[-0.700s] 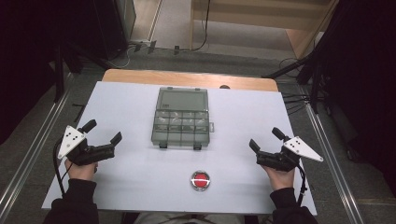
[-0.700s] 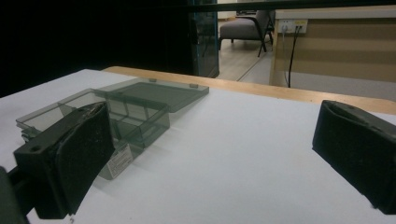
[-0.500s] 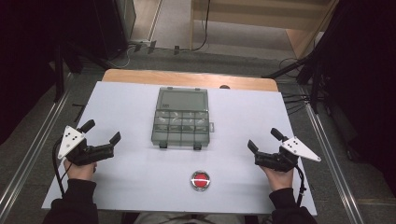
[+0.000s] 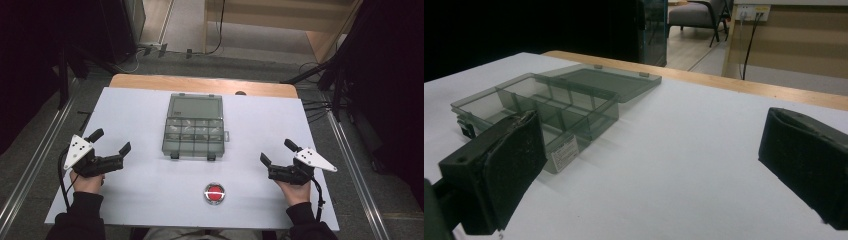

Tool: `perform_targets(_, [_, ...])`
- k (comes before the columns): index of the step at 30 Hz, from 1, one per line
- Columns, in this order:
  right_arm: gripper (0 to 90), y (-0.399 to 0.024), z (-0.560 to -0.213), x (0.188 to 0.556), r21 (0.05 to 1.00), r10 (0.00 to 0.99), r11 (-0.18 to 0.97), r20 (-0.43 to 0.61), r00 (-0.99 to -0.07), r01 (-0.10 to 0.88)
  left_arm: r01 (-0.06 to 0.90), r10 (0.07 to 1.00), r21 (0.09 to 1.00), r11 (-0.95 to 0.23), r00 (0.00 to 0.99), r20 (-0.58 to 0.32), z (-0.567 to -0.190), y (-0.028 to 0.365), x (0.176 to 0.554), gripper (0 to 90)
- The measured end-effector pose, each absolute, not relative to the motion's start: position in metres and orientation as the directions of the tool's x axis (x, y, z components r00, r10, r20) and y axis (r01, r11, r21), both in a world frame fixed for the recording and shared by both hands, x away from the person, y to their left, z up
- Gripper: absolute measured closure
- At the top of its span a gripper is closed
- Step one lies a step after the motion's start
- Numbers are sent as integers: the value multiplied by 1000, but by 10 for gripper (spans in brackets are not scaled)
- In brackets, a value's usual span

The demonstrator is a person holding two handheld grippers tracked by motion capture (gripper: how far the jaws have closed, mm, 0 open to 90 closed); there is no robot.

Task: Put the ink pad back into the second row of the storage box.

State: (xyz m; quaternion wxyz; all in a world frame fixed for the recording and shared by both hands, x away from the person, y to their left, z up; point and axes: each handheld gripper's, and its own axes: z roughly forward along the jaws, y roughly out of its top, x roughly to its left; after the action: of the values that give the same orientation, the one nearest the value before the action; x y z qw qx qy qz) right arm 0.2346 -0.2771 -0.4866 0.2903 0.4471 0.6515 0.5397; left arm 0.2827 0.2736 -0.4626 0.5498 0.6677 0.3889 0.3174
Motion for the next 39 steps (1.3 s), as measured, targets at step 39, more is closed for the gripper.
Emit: perform_targets(39, [0,-232,-496,231,880,757,299,15,-653,368,174,865,980,-97,502,-4,-462,273,281,0])
